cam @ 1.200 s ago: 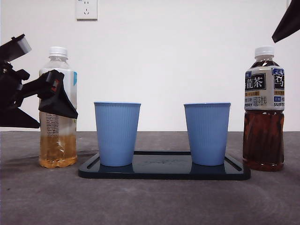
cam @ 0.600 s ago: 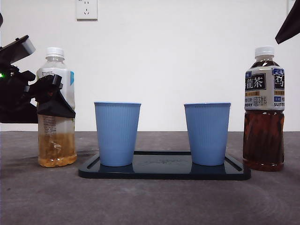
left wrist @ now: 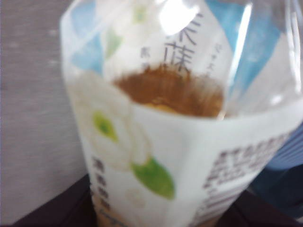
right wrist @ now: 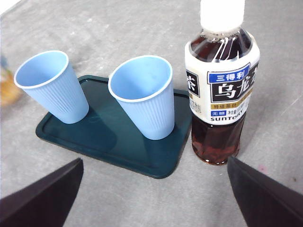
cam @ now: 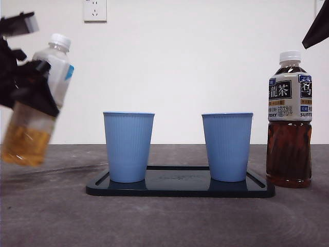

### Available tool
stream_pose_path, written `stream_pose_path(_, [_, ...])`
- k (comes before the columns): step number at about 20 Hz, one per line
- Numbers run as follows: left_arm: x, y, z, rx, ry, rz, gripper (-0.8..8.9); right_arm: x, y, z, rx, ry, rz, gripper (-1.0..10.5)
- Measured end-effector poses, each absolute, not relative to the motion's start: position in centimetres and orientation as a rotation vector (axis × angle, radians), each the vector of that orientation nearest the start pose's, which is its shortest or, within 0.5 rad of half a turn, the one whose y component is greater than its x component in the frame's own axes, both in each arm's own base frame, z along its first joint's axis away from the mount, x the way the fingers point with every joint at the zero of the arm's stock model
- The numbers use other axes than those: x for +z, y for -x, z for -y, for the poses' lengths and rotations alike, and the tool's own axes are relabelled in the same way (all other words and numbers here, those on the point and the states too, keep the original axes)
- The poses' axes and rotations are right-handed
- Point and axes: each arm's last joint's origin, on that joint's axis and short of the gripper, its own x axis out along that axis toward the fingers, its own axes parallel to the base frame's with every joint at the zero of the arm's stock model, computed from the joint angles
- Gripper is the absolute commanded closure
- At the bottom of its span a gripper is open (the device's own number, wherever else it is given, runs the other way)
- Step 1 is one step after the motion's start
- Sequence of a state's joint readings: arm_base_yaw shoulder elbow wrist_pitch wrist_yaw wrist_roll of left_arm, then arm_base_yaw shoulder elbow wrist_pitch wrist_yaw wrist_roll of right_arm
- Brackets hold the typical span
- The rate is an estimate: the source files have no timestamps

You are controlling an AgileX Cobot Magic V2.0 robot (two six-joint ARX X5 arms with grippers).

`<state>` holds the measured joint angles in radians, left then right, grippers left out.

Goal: Pour the drink into the cup

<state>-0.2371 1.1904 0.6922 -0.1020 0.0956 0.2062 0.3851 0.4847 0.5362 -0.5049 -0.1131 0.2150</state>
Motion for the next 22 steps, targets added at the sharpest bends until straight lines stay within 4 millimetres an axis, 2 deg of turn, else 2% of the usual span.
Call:
stream_pose_path(6, [28.6, -23.5, 7.4, -0.343, -0.643, -0.612, 6.59, 25.7, -10.5, -4.6, 0.441, -0.136, -0.502, 4.6])
stream_pose_path(11, [31.3, -23.2, 8.8, -0.249, -0.961, -0.619, 6.59, 25.7, -10.5, -4.7, 0.464, -0.121, -0.500, 4.6])
stream_pose_path(15, [31.1, -23.7, 10.6, -0.221, -1.177, -0.656, 6.63, 25.7, -10.5, -4.7, 0.473, -0.116, -0.500, 4.6])
stream_pose_path(22, [29.3, -24.6, 13.4, -0.216, -1.485, -0.714, 6.68, 25.6, -10.4, -4.7, 0.490, -0.119, -0.509, 4.6])
